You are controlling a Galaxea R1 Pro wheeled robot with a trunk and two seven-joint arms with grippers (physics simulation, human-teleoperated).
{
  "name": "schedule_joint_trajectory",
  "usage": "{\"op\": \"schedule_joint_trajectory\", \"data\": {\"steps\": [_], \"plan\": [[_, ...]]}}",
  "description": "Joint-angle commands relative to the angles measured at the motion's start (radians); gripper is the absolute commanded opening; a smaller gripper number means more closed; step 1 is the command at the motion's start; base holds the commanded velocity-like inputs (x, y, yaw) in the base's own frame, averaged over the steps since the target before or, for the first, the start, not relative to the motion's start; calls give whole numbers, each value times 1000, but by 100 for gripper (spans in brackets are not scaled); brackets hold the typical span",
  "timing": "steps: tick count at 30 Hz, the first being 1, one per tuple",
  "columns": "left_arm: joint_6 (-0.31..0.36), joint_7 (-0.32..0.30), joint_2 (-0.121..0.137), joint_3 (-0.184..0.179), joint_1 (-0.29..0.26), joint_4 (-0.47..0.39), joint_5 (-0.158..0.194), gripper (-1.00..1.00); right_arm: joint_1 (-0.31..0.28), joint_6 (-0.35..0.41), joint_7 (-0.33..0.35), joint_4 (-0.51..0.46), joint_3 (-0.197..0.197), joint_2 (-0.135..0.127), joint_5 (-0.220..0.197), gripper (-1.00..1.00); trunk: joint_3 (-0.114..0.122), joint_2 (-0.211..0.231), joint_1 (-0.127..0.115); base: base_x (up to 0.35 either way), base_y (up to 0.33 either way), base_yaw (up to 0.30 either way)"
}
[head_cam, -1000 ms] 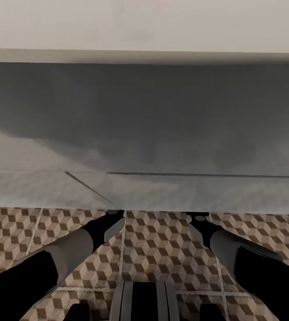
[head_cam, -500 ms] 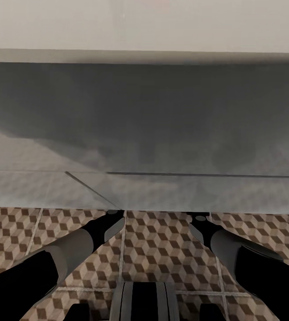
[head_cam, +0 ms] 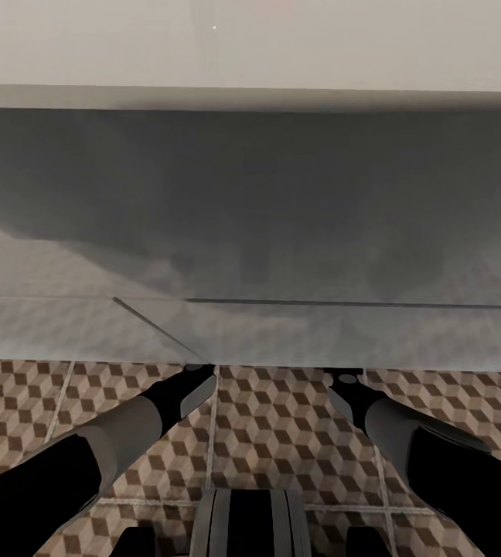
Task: Take the four mousetraps from the cabinet in the bathroom and place them on the bathroom floor. Make sure all four end up on the same floor surface, and ensure that at least two of them are either under or directly next to the same bathroom sink.
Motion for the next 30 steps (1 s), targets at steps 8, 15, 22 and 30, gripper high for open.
{"op": "schedule_joint_trajectory", "data": {"steps": [8,15,22,30], "plan": [[-5,7,0,-8,-1,0,8,-100,0,-2,-2,-2,9,3,-12,-100,-1,0,0,0,0,0],[-5,7,0,-9,-1,0,8,-100,-1,65,0,3,7,3,-17,-100,-1,0,0,0,0,0],[-5,6,0,-9,-1,0,7,-100,-25,303,6,0,-1,-2,-21,-100,-1,0,0,0,0,0],[-5,6,0,-9,-1,-2,7,-100,-36,342,7,1,-2,1,-23,-100,-1,0,0,0,0,0]]}}
